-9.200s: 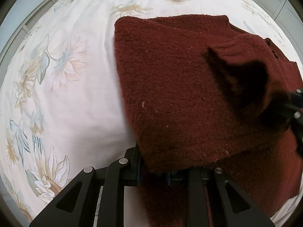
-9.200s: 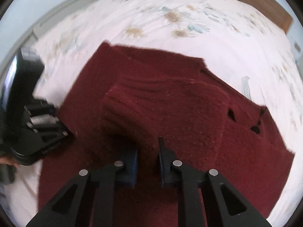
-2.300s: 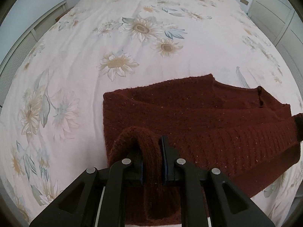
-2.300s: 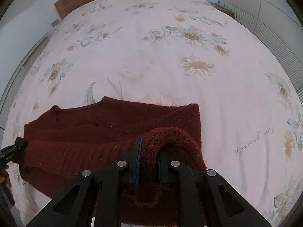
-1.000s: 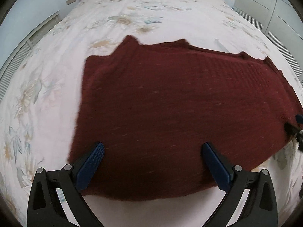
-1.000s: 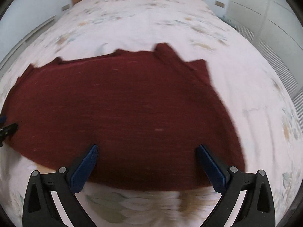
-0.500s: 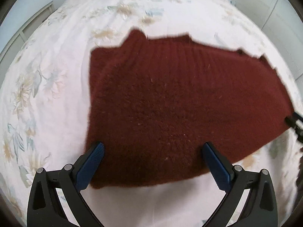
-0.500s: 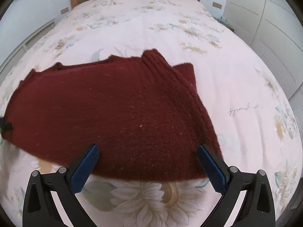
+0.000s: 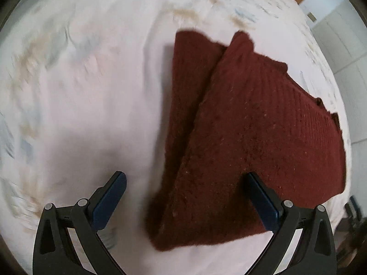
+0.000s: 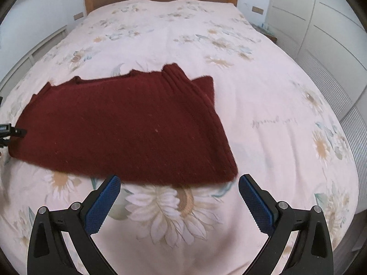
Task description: Fold small clothes
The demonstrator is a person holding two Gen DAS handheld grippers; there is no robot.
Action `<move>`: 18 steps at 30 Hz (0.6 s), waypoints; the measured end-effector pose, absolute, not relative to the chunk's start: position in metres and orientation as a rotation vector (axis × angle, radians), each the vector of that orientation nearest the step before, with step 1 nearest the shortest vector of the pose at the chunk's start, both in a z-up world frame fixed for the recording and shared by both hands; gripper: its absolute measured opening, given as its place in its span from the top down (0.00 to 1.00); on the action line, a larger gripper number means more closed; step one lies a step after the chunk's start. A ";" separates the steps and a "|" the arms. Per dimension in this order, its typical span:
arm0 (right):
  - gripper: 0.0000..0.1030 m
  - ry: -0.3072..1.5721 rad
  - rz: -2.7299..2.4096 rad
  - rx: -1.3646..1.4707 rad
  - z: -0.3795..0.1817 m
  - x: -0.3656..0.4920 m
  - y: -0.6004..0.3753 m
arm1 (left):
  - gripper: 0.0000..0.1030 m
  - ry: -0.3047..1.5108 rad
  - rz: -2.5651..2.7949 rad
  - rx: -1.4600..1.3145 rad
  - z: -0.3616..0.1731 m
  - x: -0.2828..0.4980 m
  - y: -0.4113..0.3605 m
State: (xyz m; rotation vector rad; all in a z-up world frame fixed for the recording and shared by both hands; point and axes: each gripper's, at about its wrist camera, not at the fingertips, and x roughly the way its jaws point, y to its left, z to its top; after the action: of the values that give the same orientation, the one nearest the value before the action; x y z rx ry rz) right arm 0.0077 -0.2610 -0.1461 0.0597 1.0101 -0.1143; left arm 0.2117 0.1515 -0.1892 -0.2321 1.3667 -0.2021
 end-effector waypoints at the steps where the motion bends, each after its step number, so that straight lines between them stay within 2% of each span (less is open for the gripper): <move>1: 0.00 1.015 -0.118 0.062 -0.148 0.007 -0.262 | 0.01 1.370 -0.206 -0.252 -0.192 0.212 0.154; 6: 0.00 1.023 -0.127 0.090 -0.150 0.001 -0.268 | 0.02 1.381 -0.242 -0.281 -0.198 0.221 0.148; 8: 0.00 1.025 -0.134 0.098 -0.150 0.002 -0.271 | 0.09 1.378 -0.259 -0.275 -0.197 0.220 0.147; 10: 0.00 1.027 -0.141 0.105 -0.151 0.001 -0.275 | 0.32 1.372 -0.289 -0.285 -0.194 0.219 0.140; 12: 0.00 1.028 -0.147 0.112 -0.152 0.000 -0.277 | 0.46 1.370 -0.305 -0.279 -0.189 0.219 0.134; 13: 0.00 1.029 -0.152 0.117 -0.152 0.000 -0.279 | 0.56 1.374 -0.322 -0.286 -0.188 0.220 0.131; 16: 0.00 1.021 -0.159 0.132 -0.150 -0.002 -0.283 | 0.69 1.377 -0.316 -0.280 -0.180 0.223 0.124; 18: 0.00 1.017 -0.160 0.138 -0.148 -0.003 -0.286 | 0.73 1.360 -0.319 -0.256 -0.170 0.222 0.120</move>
State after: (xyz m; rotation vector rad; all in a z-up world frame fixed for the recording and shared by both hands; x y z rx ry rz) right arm -0.0028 -0.2857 -0.1484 0.1382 1.0167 -0.1604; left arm 0.2219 0.1196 -0.1700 -0.2561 1.3595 -0.3190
